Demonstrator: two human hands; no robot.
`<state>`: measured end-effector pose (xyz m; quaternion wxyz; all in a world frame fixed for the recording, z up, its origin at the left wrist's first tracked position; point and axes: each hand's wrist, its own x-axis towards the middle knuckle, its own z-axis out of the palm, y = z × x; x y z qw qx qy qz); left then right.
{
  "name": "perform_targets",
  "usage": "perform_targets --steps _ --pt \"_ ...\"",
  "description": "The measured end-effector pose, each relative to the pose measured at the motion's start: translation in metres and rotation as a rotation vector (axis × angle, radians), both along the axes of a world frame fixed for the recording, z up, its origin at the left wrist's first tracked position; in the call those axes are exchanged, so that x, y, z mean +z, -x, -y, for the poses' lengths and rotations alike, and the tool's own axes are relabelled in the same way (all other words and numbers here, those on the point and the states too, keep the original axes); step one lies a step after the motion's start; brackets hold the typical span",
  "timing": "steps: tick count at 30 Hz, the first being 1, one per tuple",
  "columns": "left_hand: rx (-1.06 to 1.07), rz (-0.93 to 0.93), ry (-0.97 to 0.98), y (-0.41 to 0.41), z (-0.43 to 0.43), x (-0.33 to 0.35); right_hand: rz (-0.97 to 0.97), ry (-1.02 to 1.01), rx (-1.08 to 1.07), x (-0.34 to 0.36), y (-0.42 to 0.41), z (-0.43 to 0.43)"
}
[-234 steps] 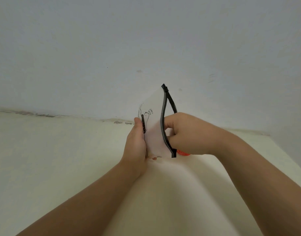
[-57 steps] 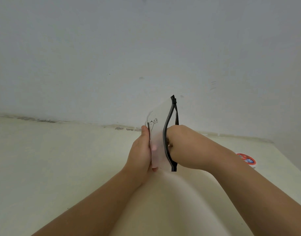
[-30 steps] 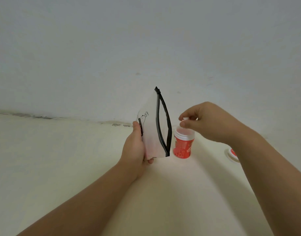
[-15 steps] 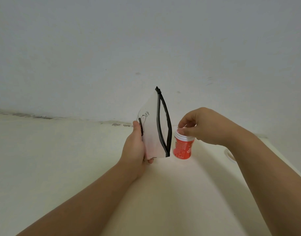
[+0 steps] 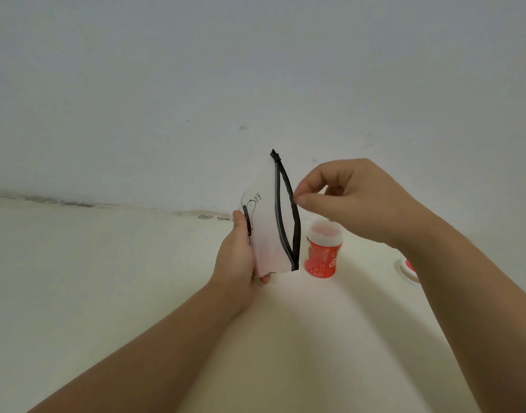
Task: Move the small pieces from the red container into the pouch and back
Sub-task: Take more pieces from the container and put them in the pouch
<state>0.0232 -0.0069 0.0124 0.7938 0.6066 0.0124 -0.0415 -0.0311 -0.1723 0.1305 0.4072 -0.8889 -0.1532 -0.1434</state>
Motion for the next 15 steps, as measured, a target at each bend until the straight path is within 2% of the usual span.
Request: perform_targets --steps 3,6,10,15 --pt "0.018 -0.005 -0.001 0.000 0.000 0.001 -0.001 0.125 0.030 0.000 0.006 -0.012" --pt "0.002 0.029 -0.009 0.001 0.001 0.001 -0.080 0.317 0.098 -0.005 0.008 -0.018" --pt "-0.057 0.082 -0.056 0.007 0.002 0.004 -0.166 0.404 0.167 -0.014 0.009 -0.028" --pt "-0.093 0.063 -0.061 0.007 0.005 0.003 -0.100 0.723 0.122 -0.035 0.003 -0.040"
